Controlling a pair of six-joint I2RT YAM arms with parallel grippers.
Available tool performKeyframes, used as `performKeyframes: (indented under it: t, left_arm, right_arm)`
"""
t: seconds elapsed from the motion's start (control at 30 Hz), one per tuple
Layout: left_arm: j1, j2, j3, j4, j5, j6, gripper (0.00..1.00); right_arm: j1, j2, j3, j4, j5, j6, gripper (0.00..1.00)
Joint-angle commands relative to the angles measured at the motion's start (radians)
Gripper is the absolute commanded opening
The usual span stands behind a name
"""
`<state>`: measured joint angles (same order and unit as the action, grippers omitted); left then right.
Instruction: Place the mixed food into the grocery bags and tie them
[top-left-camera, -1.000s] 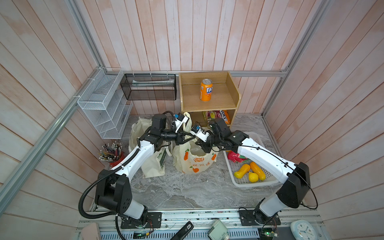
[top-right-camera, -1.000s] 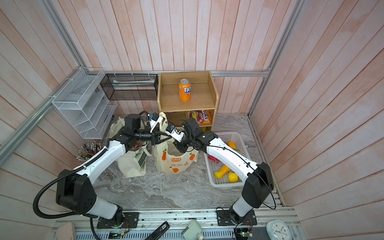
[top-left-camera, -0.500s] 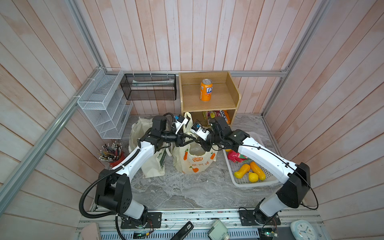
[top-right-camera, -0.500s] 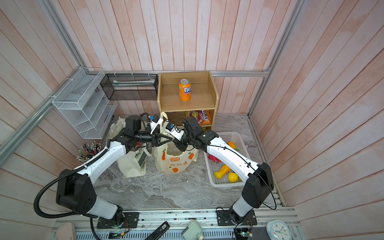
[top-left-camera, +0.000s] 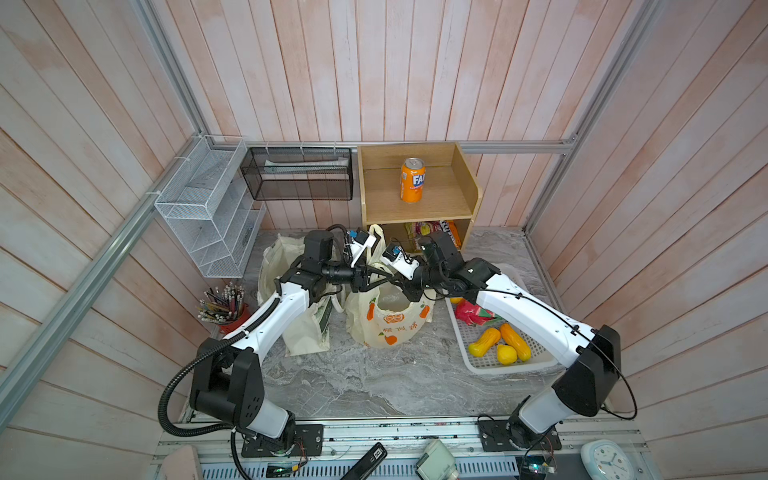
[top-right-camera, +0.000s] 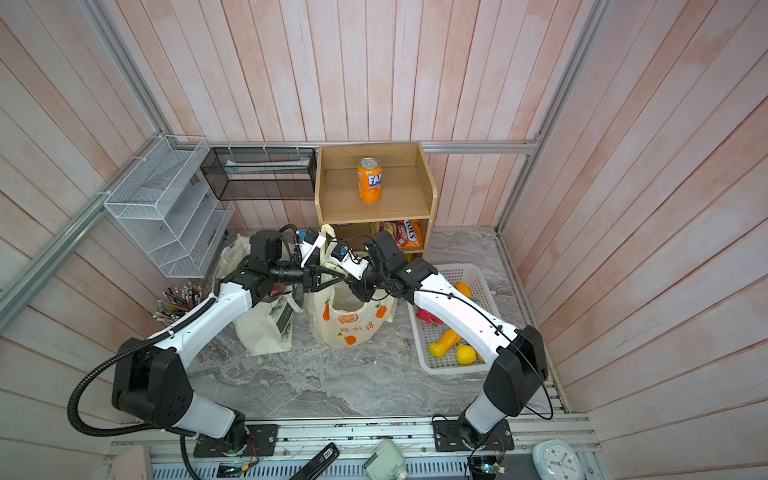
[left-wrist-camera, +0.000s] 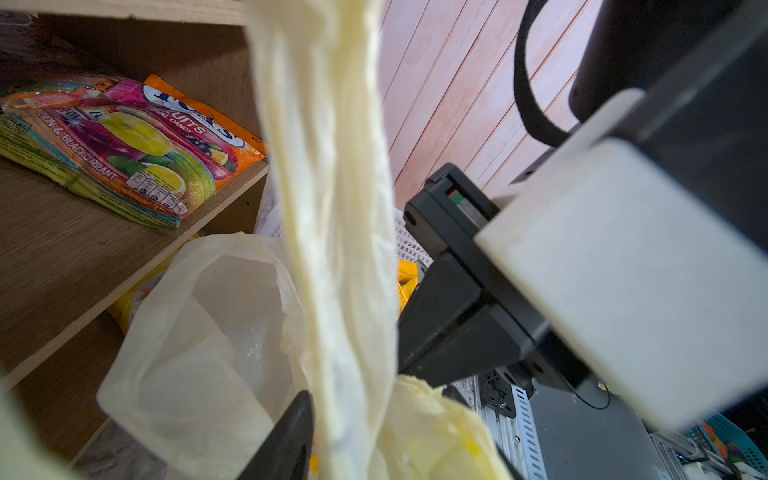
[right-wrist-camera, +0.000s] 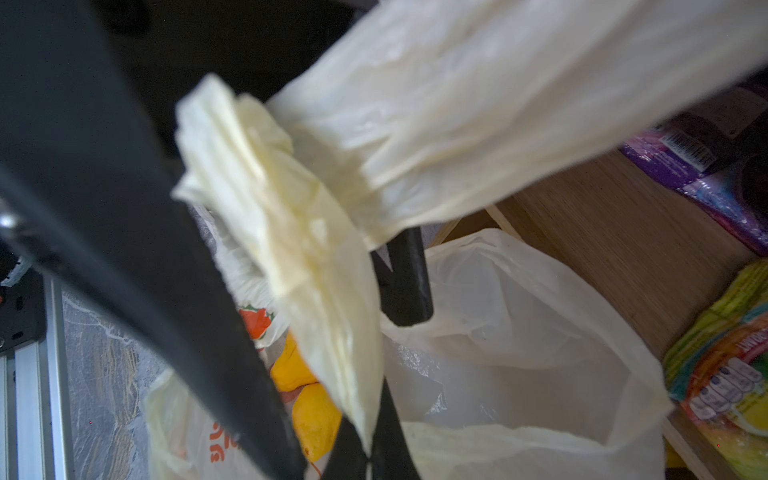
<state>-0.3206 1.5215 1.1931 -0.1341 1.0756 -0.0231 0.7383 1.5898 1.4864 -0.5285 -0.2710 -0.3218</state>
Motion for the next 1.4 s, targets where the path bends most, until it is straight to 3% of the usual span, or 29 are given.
performKeyframes:
  t: [0.0,0.27,0.6,0.8,1.23,1.37]
  left_arm:
    - [0.005,-0.029,-0.004,0.03,0.0,-0.003,0.52]
    - [0.005,-0.037,-0.015,0.071,-0.019,-0.027,0.48]
    - [0.005,-0.035,-0.03,0.088,-0.011,-0.034,0.18]
    - [0.005,-0.041,-0.056,0.107,-0.011,-0.04,0.0]
    - [-0.001,-0.084,-0.131,0.213,0.009,-0.047,0.0]
    - [-0.005,-0.083,-0.129,0.22,0.014,-0.047,0.0]
  right_arm:
    - [0.004,0.011,0.016,-0.024,-0.019,-0.007,0.0]
    - [0.004,0.009,0.002,-0.021,-0.029,-0.005,0.0]
    - [-0.008,-0.021,-0.027,0.0,-0.023,0.001,0.0]
    - [-0.066,-0.064,-0.044,0.036,-0.057,0.034,0.0]
    - [-0.175,-0.161,-0.174,0.24,-0.04,0.26,0.0]
    - [-0.199,-0.201,-0.204,0.223,-0.098,0.275,0.35]
